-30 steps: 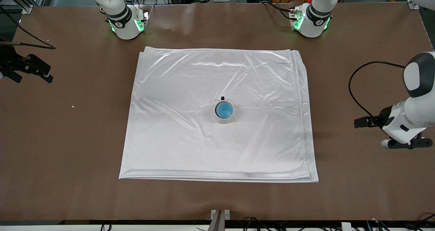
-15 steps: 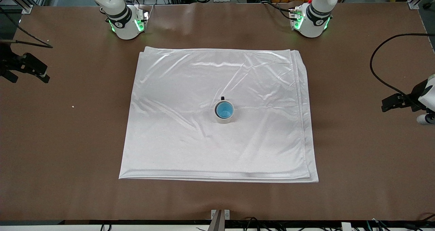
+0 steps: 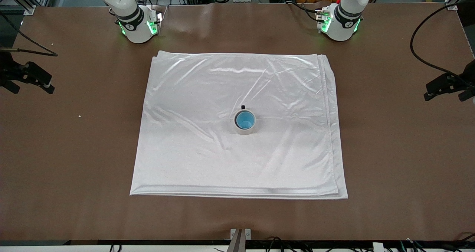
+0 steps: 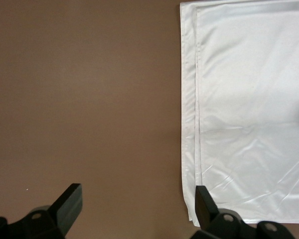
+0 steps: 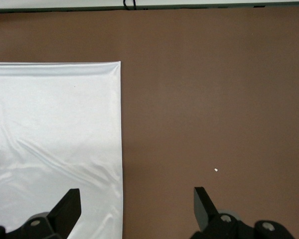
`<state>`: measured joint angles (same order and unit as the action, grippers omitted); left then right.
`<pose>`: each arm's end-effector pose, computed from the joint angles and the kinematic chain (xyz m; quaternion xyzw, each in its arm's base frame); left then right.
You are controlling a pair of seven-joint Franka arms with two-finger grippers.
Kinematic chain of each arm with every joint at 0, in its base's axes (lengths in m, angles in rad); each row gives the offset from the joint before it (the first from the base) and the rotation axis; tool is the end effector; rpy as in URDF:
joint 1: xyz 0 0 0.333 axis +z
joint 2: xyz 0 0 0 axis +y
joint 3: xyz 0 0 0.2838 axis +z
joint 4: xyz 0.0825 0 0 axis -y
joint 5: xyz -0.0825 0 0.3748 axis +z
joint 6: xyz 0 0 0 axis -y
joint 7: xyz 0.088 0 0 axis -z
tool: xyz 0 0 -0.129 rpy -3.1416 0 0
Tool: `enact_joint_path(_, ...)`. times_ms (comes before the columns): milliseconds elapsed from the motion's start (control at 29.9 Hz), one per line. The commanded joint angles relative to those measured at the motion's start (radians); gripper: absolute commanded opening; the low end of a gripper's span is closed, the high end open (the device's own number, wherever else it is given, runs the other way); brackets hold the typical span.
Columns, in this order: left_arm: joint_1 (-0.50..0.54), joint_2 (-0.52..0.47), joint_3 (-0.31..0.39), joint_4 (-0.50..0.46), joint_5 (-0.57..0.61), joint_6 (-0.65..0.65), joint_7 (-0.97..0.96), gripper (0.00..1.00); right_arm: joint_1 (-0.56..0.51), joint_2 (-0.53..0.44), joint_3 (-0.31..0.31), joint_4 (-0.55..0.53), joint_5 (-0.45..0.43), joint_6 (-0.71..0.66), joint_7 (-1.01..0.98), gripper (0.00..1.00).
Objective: Place blue cup into white mug on cloth
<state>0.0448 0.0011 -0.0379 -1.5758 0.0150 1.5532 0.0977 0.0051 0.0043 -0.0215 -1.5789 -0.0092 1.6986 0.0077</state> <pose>0.5430 0.0057 0.5659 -0.9989 0.0453 0.0122 0.0068 0.5617 -0.0103 0.5763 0.9983 -0.0117 0.0576 0.0049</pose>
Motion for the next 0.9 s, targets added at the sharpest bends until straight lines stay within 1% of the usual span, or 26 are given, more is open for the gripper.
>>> enact_joint_path(0, 0.01, -0.021, -0.01, -0.016, 0.028, -0.018, 0.042, 1.0, -0.005, 0.009, 0.003, 0.025, 0.001, -0.008, -0.006, 1.0)
enact_joint_path(468, 0.015, -0.021, -0.008, -0.016, 0.031, -0.018, 0.043, 1.0, -0.002, 0.01, 0.005, 0.027, 0.005, -0.019, -0.009, 1.0)
enact_joint_path(868, 0.018, -0.023, -0.01, -0.015, 0.031, -0.022, 0.046, 1.0, 0.004, 0.009, 0.006, 0.027, 0.008, -0.074, -0.011, 1.0)
